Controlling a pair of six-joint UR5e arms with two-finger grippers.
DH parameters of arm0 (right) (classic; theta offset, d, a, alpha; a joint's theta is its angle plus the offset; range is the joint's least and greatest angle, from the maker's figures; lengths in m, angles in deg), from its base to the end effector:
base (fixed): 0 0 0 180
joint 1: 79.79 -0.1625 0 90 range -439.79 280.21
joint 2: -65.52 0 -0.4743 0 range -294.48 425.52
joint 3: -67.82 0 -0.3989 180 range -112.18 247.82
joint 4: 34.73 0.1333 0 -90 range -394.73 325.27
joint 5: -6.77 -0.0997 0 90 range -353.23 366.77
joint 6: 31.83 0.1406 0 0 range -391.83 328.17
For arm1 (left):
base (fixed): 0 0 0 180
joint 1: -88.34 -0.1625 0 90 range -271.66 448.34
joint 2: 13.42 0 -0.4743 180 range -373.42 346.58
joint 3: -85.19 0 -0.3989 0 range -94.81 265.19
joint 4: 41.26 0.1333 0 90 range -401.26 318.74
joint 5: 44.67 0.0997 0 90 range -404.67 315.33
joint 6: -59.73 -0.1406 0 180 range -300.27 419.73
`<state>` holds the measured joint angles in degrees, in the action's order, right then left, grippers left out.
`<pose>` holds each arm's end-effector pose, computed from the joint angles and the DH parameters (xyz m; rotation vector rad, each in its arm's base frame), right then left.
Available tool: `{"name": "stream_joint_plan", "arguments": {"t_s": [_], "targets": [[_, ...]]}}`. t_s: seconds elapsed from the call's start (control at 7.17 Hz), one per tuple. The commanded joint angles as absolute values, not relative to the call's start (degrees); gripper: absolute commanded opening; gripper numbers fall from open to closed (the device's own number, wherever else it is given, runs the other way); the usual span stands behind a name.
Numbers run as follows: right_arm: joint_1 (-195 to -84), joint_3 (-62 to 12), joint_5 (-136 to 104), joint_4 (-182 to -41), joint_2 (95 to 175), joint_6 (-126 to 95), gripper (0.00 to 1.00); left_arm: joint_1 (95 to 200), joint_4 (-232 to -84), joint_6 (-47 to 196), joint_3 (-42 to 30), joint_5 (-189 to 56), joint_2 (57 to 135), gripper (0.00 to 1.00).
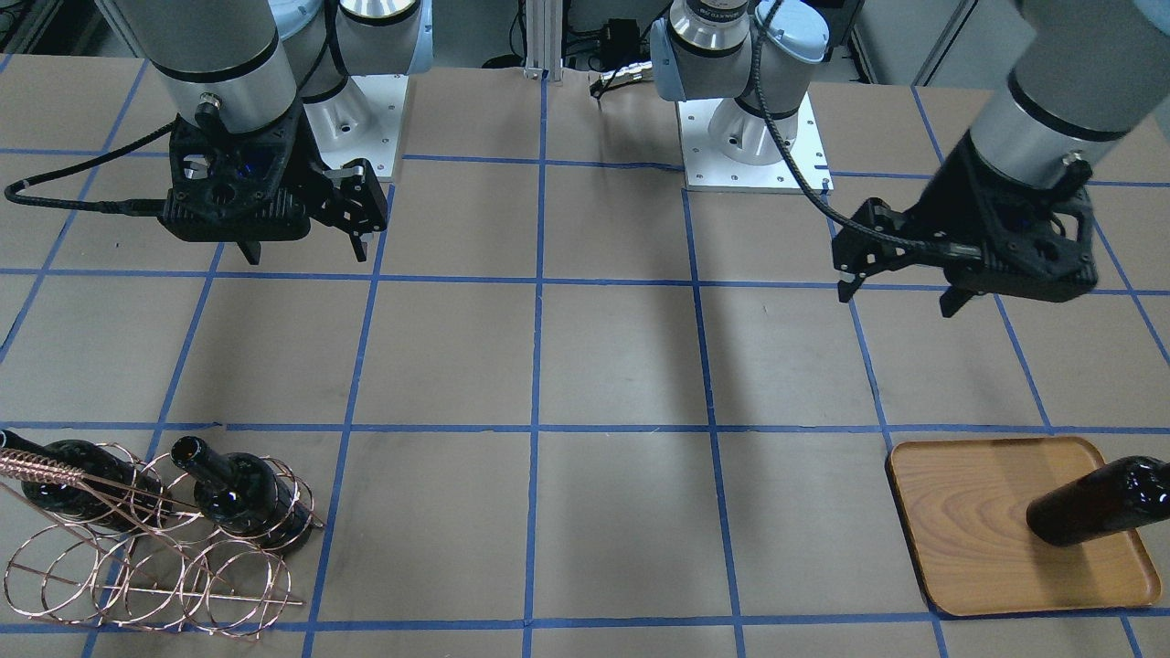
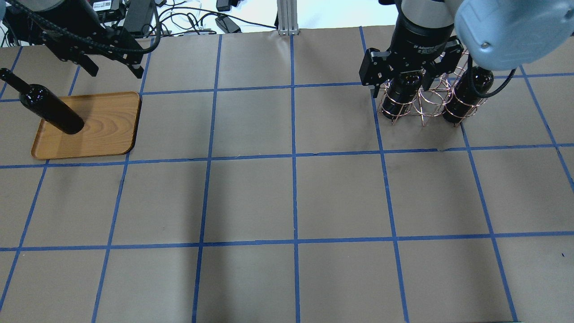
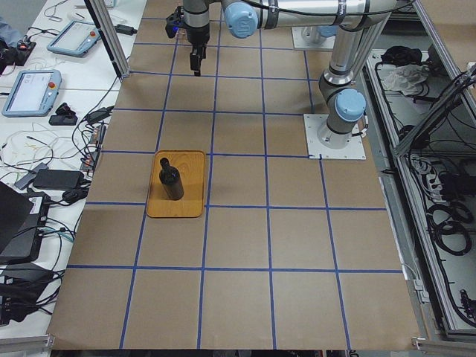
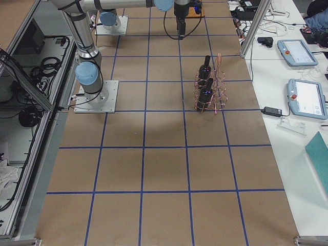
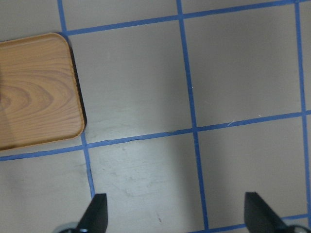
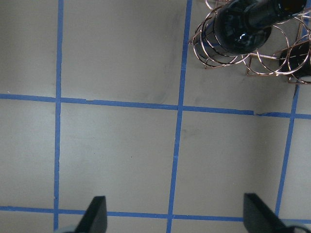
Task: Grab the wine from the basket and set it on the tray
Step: 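Open the left gripper and raise it away from the tray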
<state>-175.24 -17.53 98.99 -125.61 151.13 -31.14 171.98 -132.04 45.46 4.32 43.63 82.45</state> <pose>0.1783 -0.5231 0.4987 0.1283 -3.1011 0.0341 -0.0754 -0.5643 0.5209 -0.2161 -3.1118 0.0747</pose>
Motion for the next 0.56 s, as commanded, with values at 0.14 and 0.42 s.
{"name": "stream_joint_plan", "arguments": {"t_s": [0.14, 0.42], "targets": [[-175.2, -17.5, 99.3, -125.5, 151.2, -31.1, 1.0, 178.4, -133.5, 47.2, 2.2, 43.9, 78.6, 1.0], [-175.2, -17.6, 99.3, -125.5, 151.2, -31.0, 1.0, 179.1, -133.4, 47.2, 1.0, 44.0, 77.2, 1.0]]}}
